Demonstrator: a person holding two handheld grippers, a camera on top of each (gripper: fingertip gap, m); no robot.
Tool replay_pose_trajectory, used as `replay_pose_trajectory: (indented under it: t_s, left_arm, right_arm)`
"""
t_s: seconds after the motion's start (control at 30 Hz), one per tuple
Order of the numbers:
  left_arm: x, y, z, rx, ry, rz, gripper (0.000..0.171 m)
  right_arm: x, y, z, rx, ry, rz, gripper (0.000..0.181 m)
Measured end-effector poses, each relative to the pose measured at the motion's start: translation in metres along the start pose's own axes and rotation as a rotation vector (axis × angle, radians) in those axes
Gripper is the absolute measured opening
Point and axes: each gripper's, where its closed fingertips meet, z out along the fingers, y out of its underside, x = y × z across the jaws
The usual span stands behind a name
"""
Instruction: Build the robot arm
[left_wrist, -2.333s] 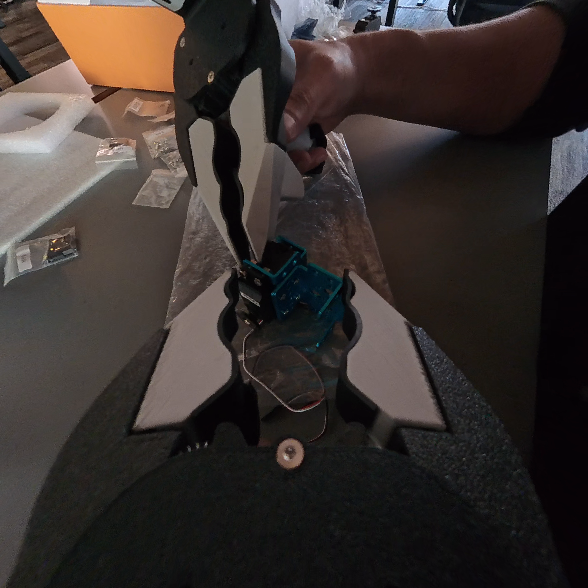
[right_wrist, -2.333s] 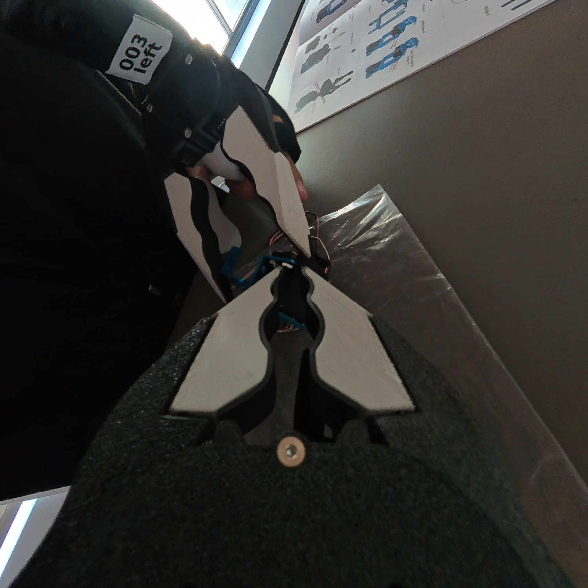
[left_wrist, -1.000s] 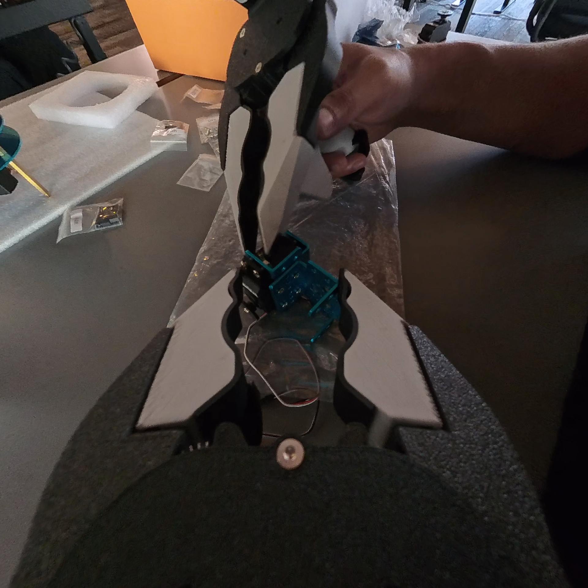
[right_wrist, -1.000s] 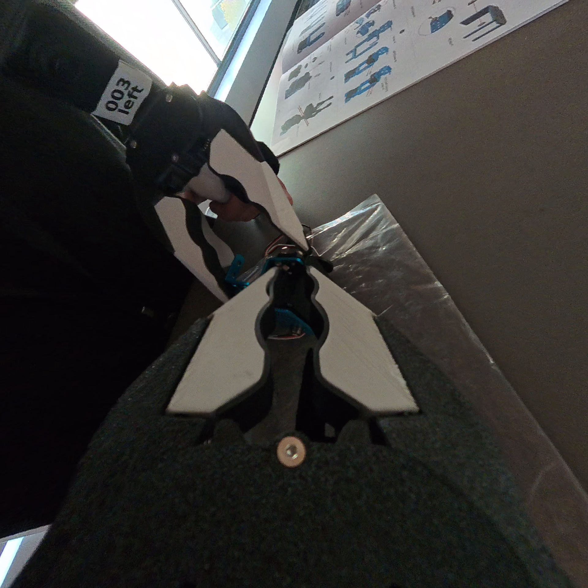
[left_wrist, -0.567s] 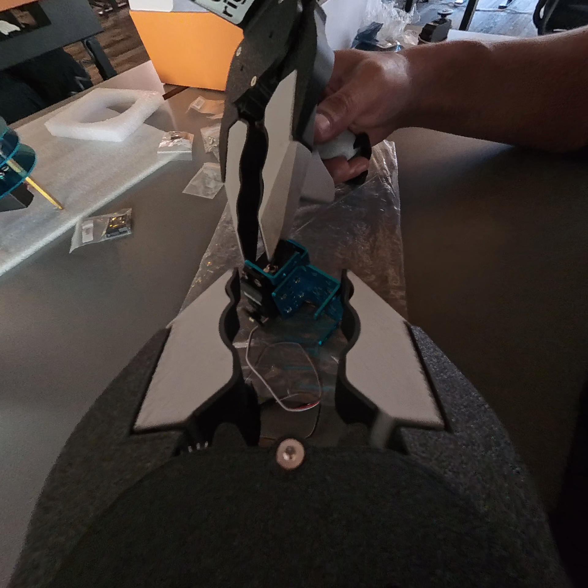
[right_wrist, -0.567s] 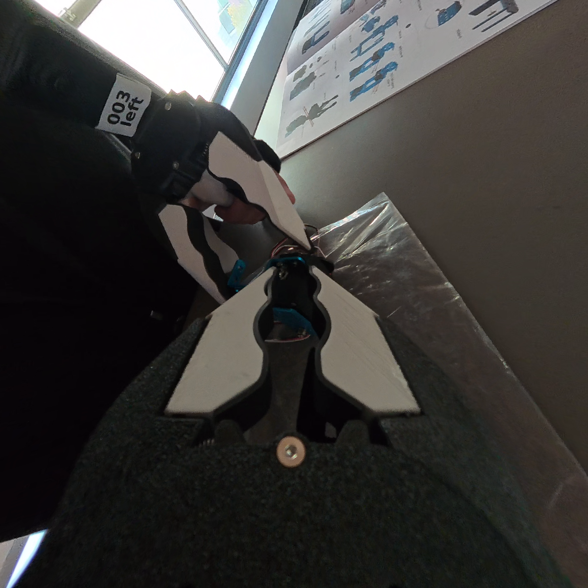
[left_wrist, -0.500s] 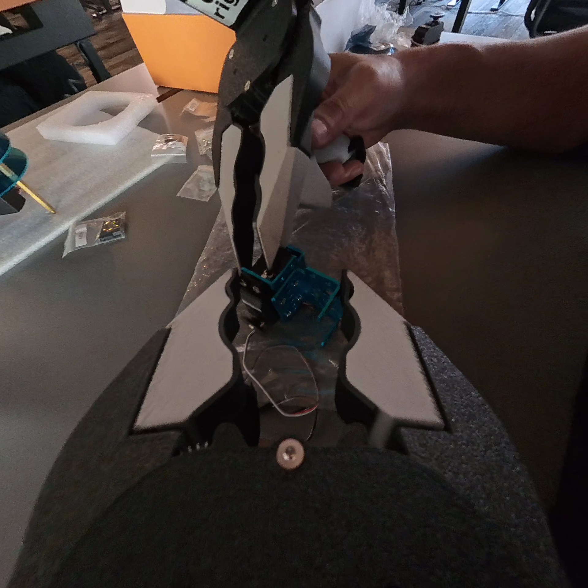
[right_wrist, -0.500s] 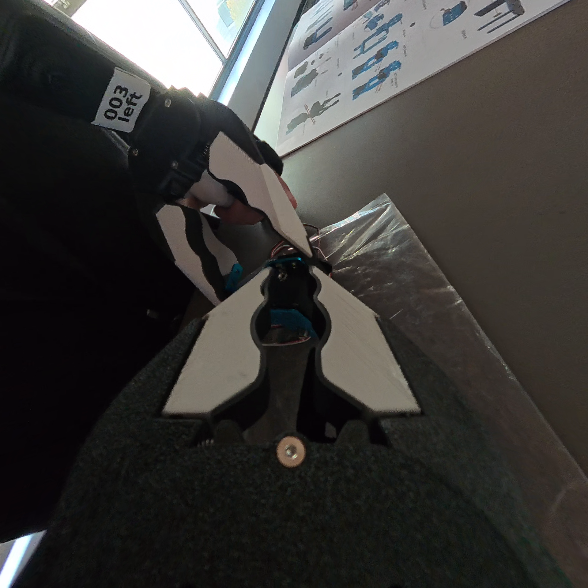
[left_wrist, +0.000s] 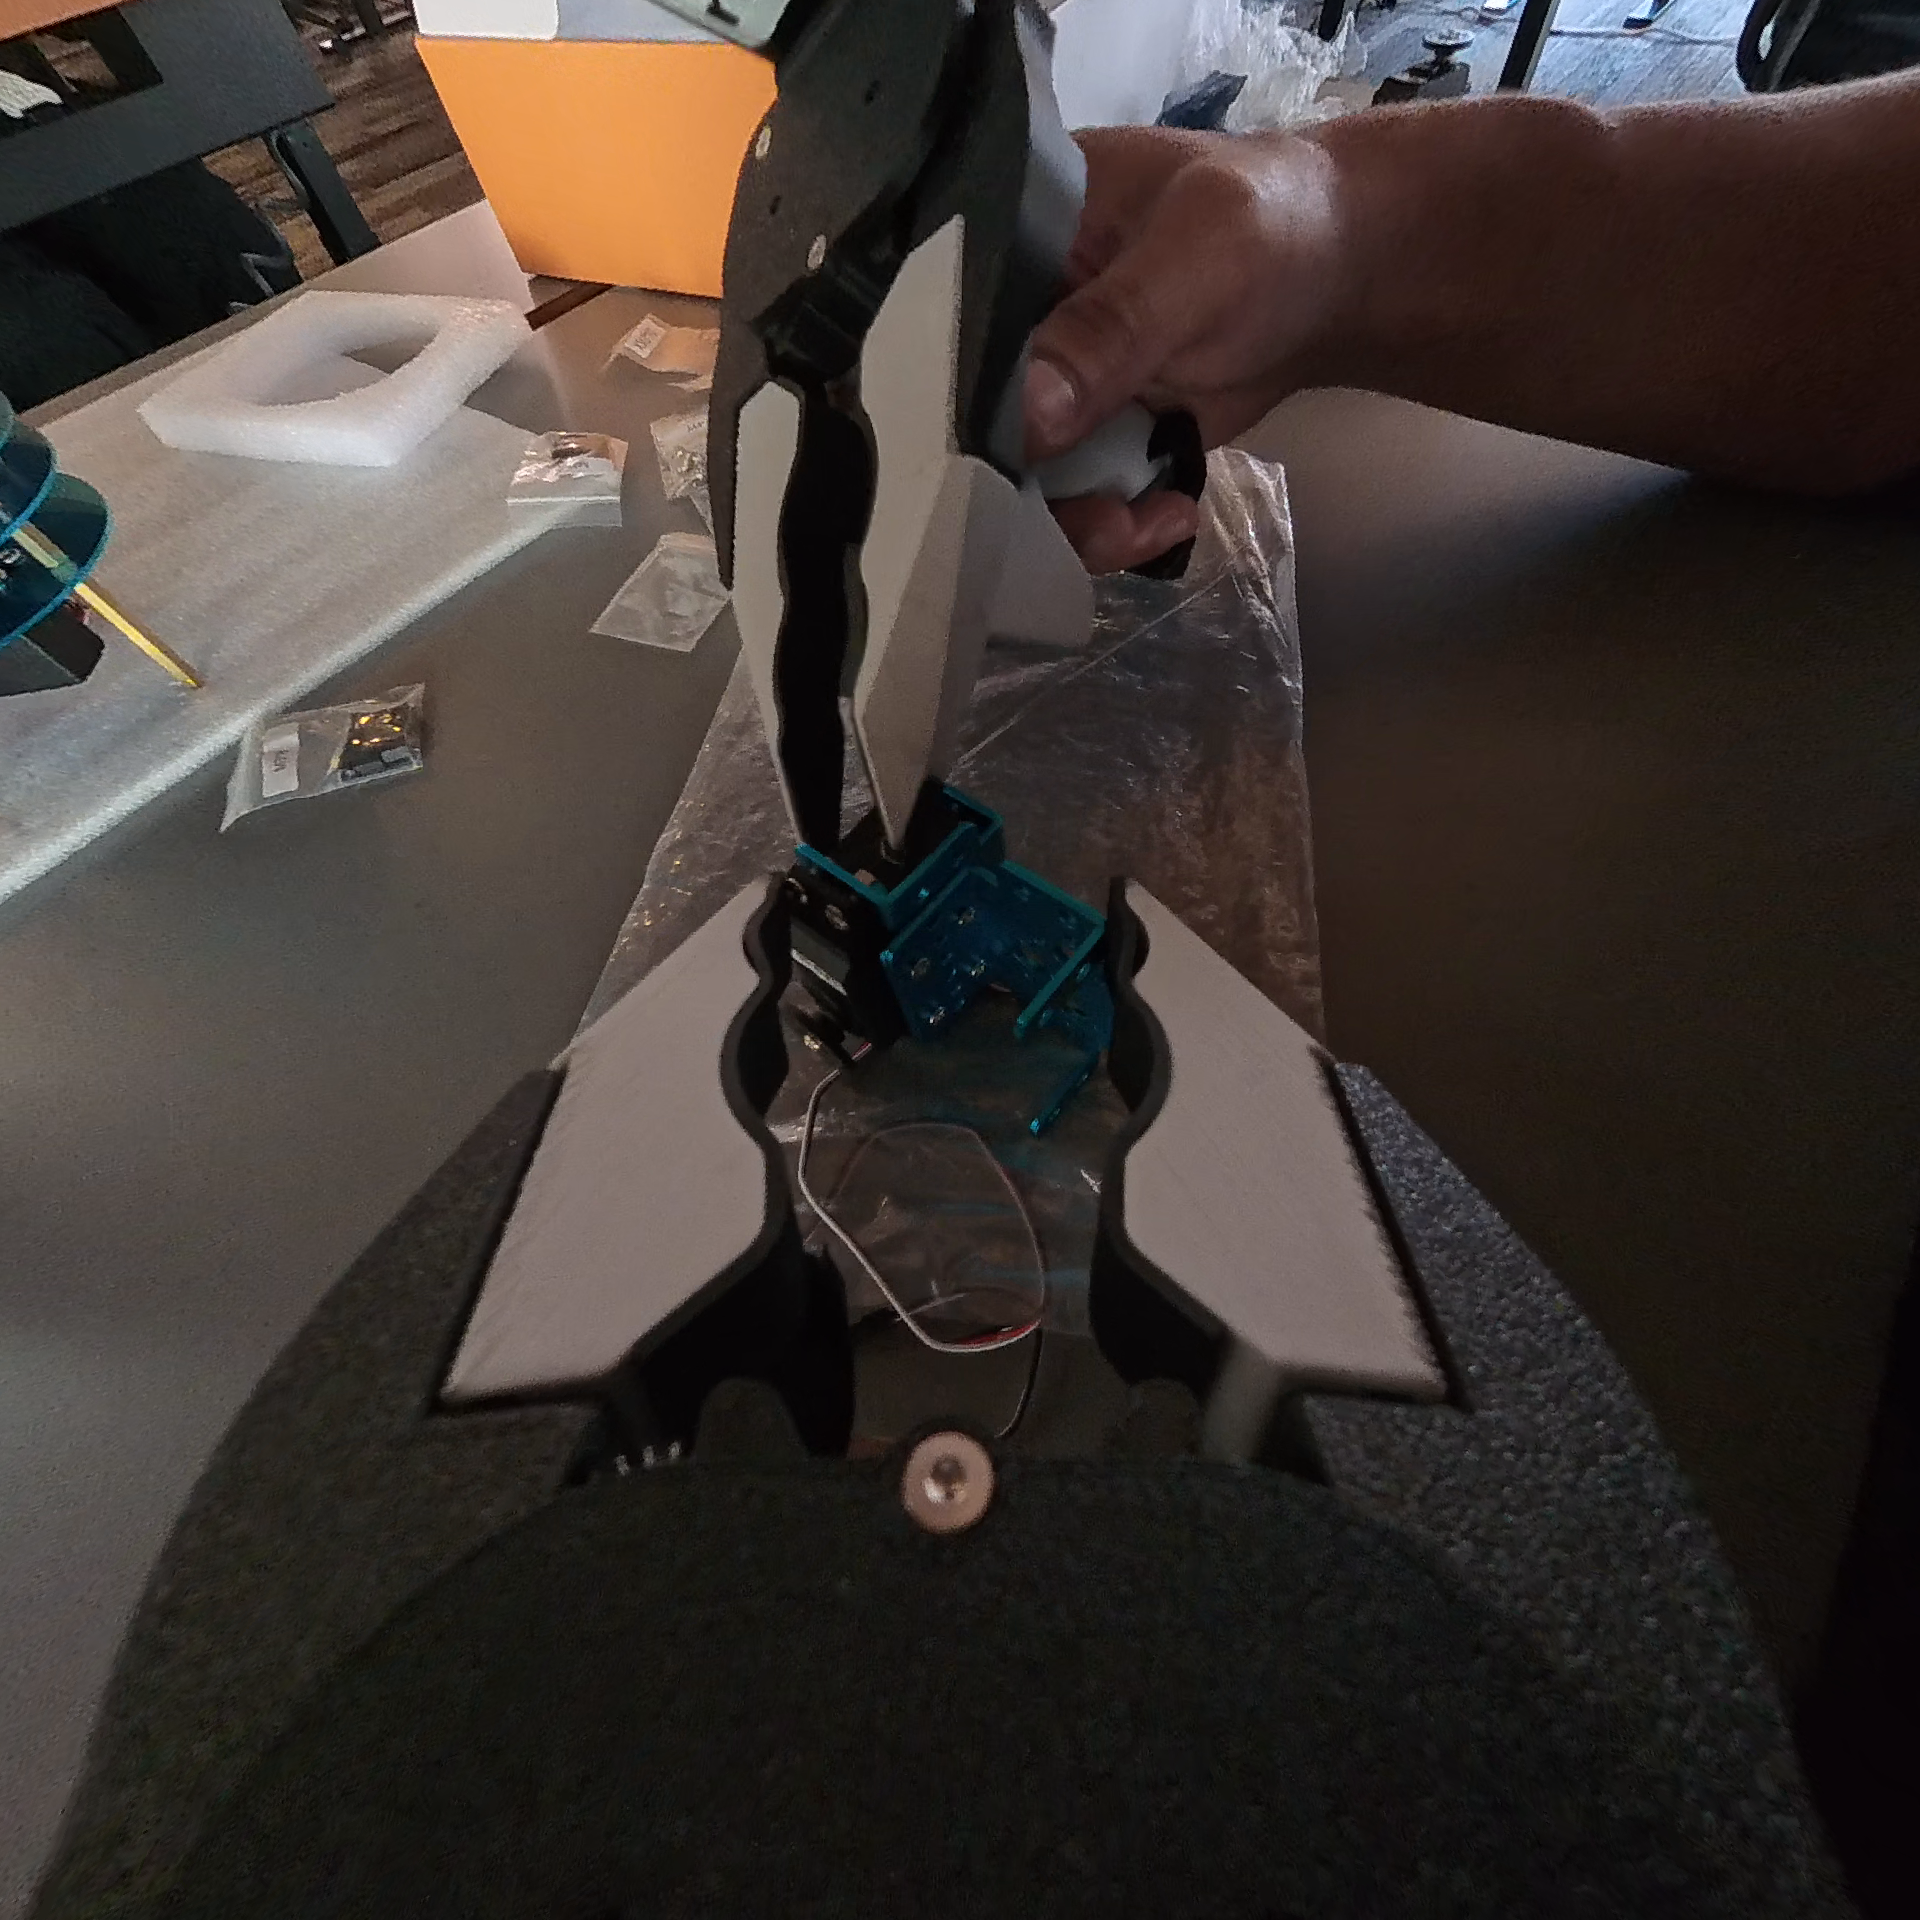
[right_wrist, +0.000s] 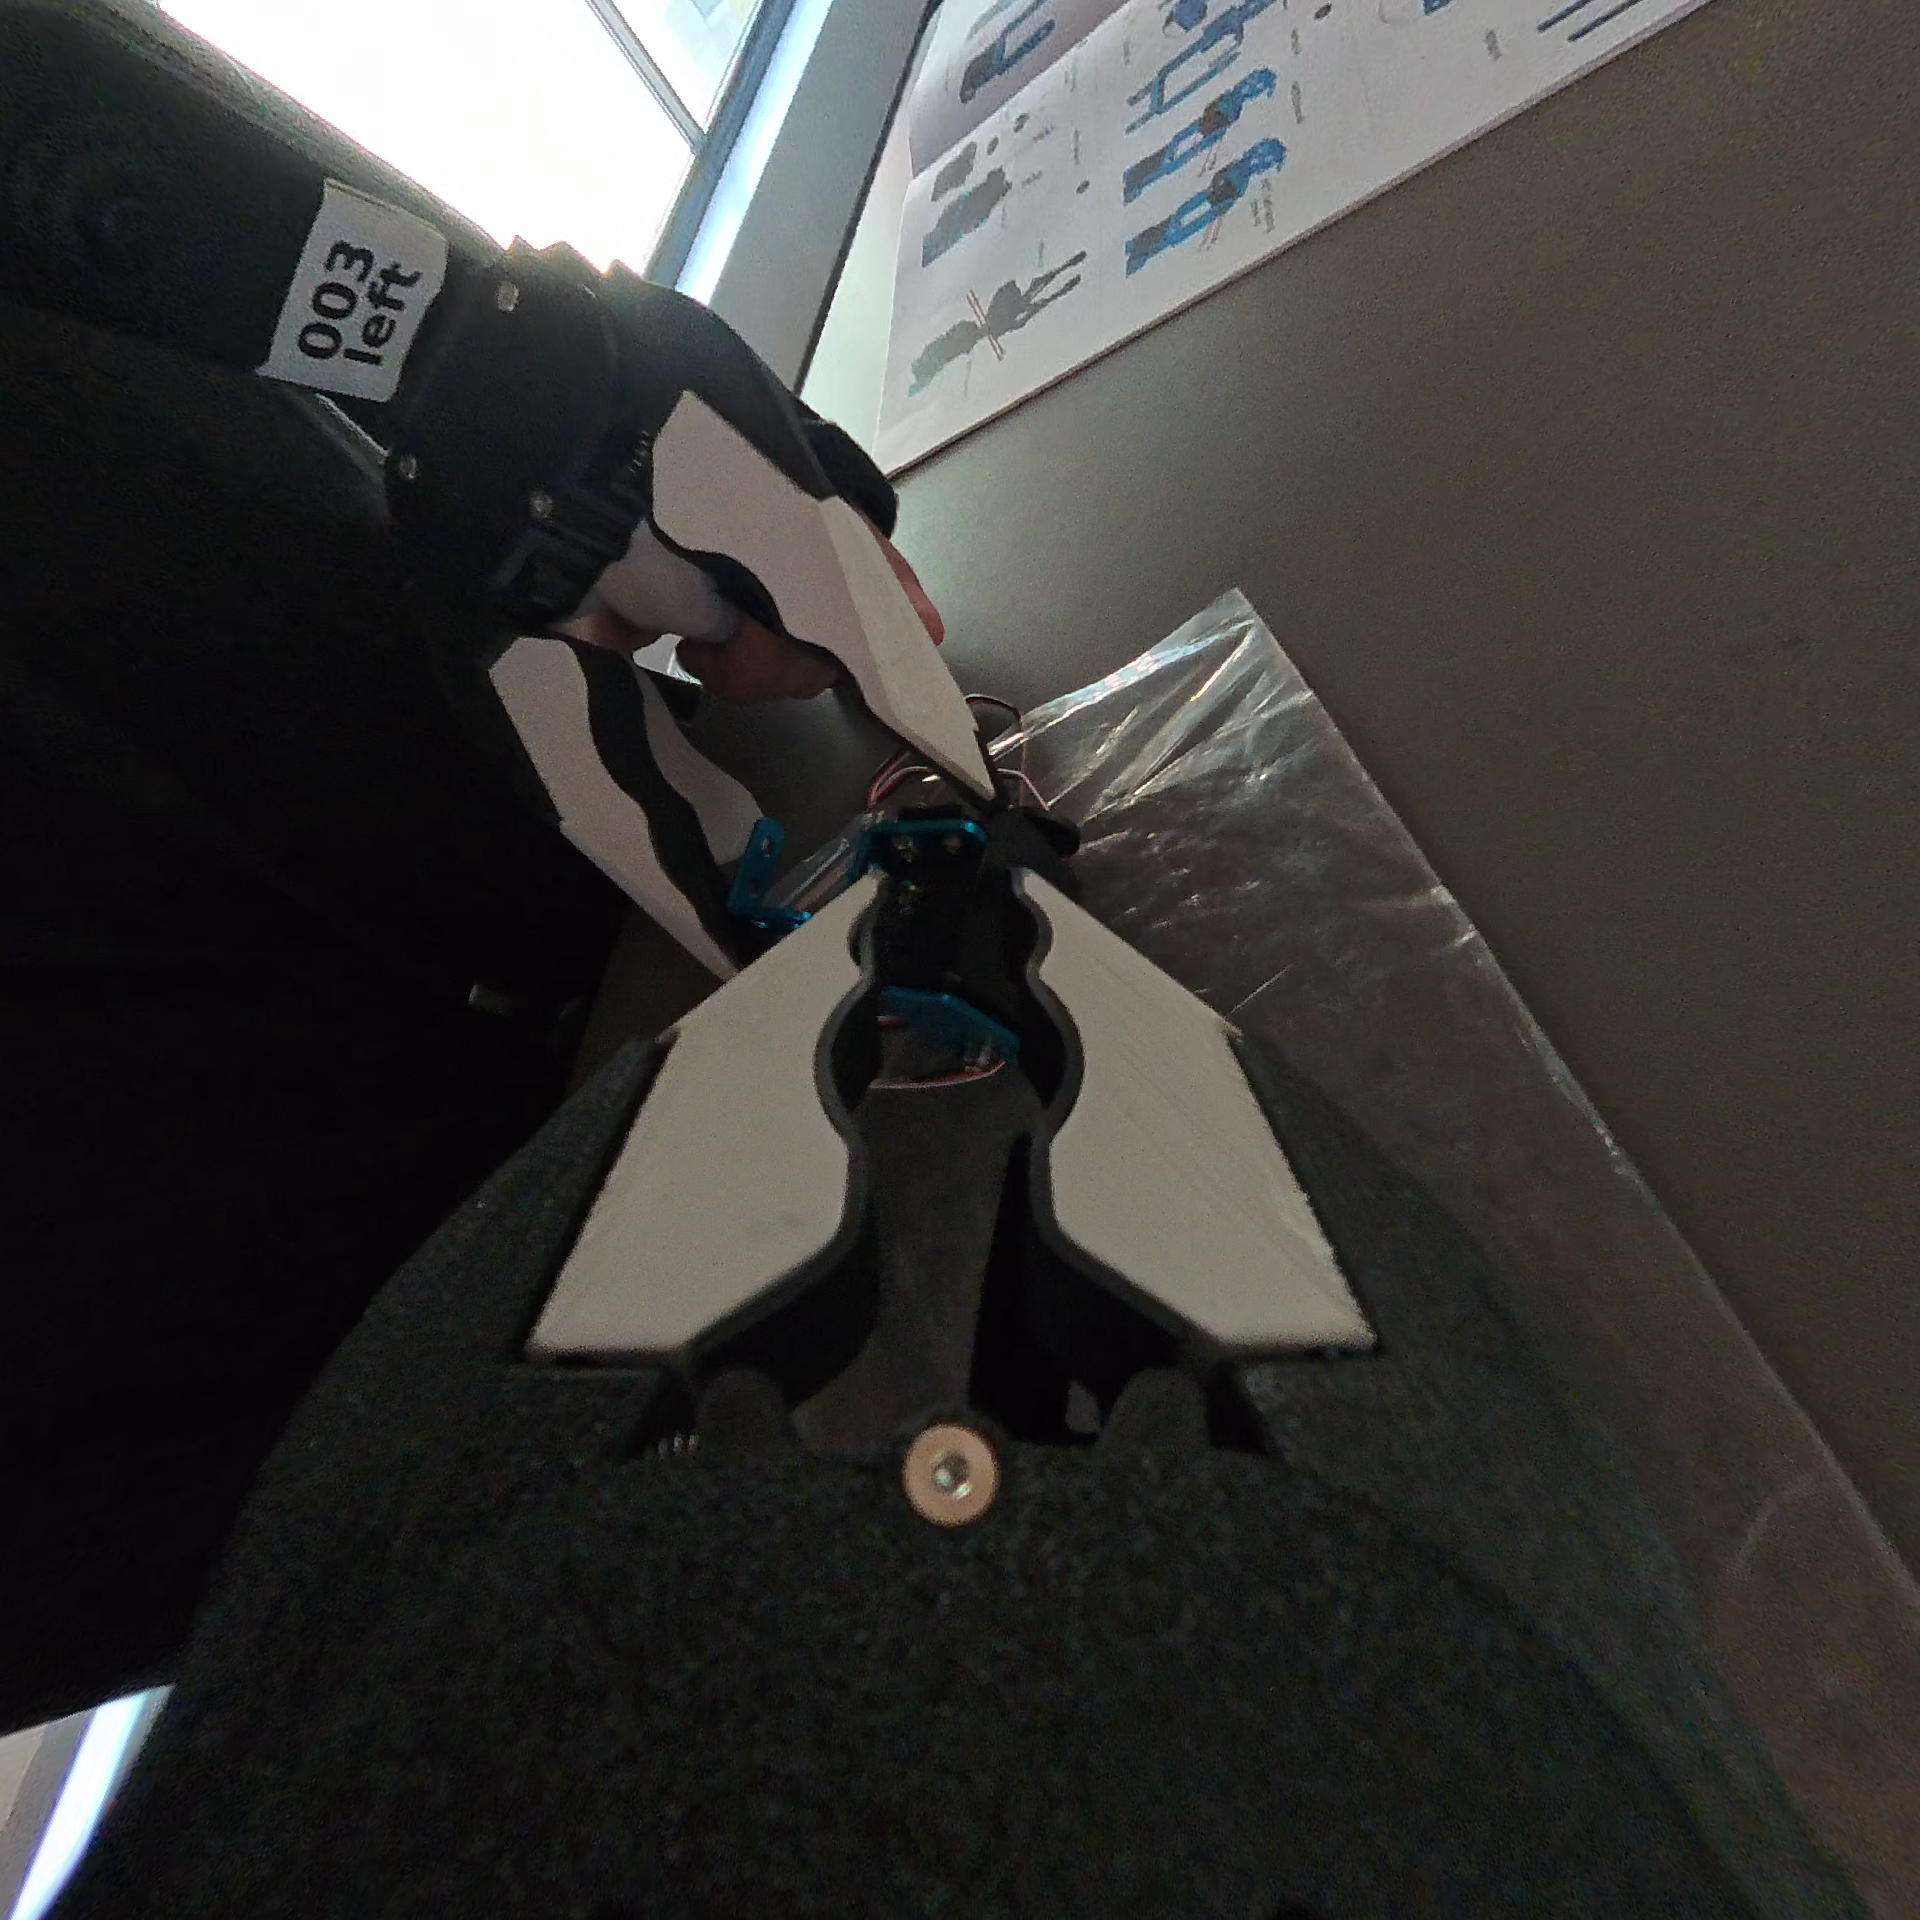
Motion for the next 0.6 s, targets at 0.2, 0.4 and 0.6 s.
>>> replay_pose_trajectory:
  t_s: [0.2,0.4,0.6]
  left_arm:
    - [0.0,-0.001,0.0,0.002,0.009,-0.012,0.06]
    - [0.0,-0.001,0.0,0.002,0.01,-0.01,0.06]
    - [0.0,-0.001,0.001,0.001,0.001,-0.006,0.06]
  right_arm:
    - [0.007,-0.003,-0.016,-0.041,0.169,-0.114,0.018]
    - [0.001,0.003,-0.01,-0.117,0.229,-0.189,0.015]
    - [0.001,0.004,-0.01,-0.147,0.242,-0.181,0.006]
